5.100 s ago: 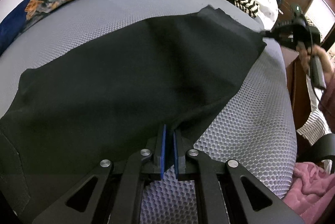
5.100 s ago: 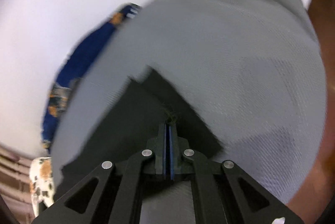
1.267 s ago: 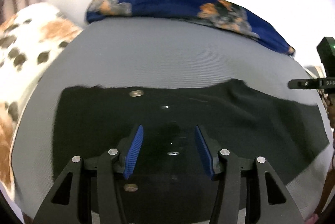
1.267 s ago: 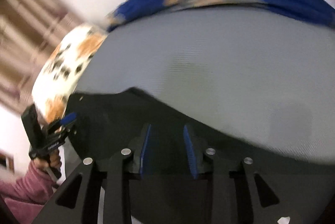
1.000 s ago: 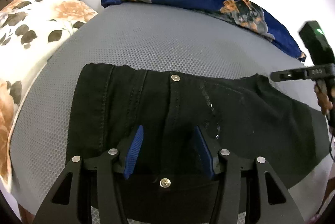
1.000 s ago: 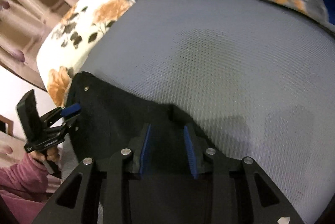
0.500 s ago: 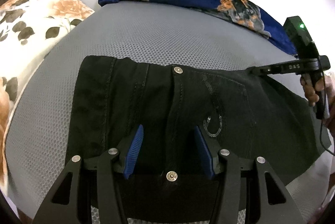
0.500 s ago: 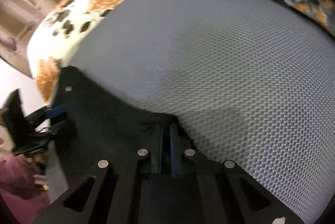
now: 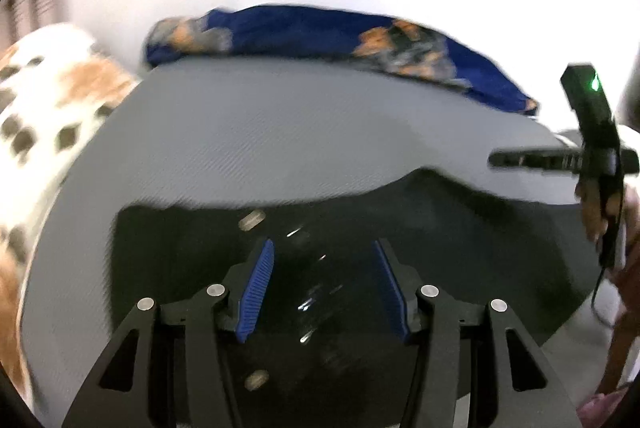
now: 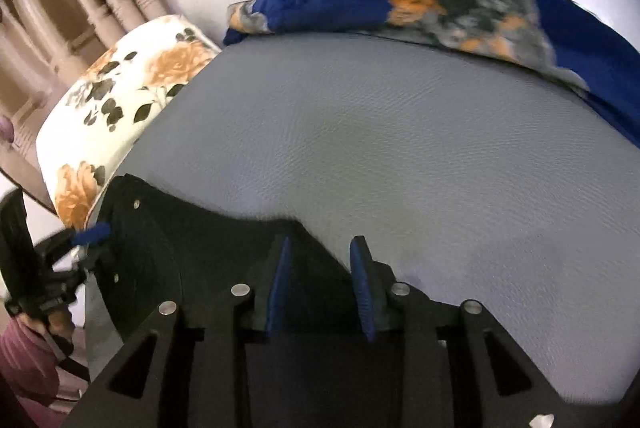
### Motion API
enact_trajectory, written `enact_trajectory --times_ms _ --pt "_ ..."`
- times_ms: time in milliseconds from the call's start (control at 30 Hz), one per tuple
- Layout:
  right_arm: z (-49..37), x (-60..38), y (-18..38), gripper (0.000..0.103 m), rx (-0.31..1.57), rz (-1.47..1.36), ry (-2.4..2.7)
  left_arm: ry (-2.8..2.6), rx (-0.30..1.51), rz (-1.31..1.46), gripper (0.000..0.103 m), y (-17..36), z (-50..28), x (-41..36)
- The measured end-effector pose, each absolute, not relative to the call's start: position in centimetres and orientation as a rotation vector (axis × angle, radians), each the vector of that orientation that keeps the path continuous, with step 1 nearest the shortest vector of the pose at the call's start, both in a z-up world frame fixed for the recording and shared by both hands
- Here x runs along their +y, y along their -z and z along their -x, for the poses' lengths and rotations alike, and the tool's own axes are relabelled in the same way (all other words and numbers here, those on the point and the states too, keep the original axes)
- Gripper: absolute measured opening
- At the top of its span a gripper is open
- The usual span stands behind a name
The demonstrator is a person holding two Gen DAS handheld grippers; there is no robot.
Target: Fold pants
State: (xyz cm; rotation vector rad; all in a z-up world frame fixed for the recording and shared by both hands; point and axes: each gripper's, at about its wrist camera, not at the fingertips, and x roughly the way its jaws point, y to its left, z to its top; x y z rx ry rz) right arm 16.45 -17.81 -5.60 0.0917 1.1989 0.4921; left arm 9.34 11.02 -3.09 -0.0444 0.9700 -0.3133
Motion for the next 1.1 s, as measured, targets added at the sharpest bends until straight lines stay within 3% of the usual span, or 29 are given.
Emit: enact_trajectory --times_ms 400,600,667,767,900,1100 --pt "-12.2 -22.8 8.6 0.030 1.248 -0.133 -0.319 0.366 1.164 0.032 0.052 8.4 -13.8 6.5" --pt "-12.2 -22.5 10.5 0.030 1.221 -0.043 -0.256 0.346 1.153 -0.013 0.052 8.6 -14.2 5.8" --pt "-12.4 -22.5 10.3 0.036 1.227 -0.063 -0.264 0.342 1.147 -0.032 0.052 8.7 -14.0 5.7" --pt "-12.2 -23.7 9.0 0.036 1.217 -0.144 -0.303 0.330 1.147 -0.061 0.052 8.5 -14.0 5.1" --pt "-10.2 -28.4 6.1 0.044 1.176 -0.284 -0.346 0.343 1.137 -0.046 0.053 7.1 -13.1 4.6" --pt "-5.8 -40.8 4.7 0.045 1.190 -0.474 -0.257 0.427 1.114 -0.070 0.056 5.3 -11.1 0.3"
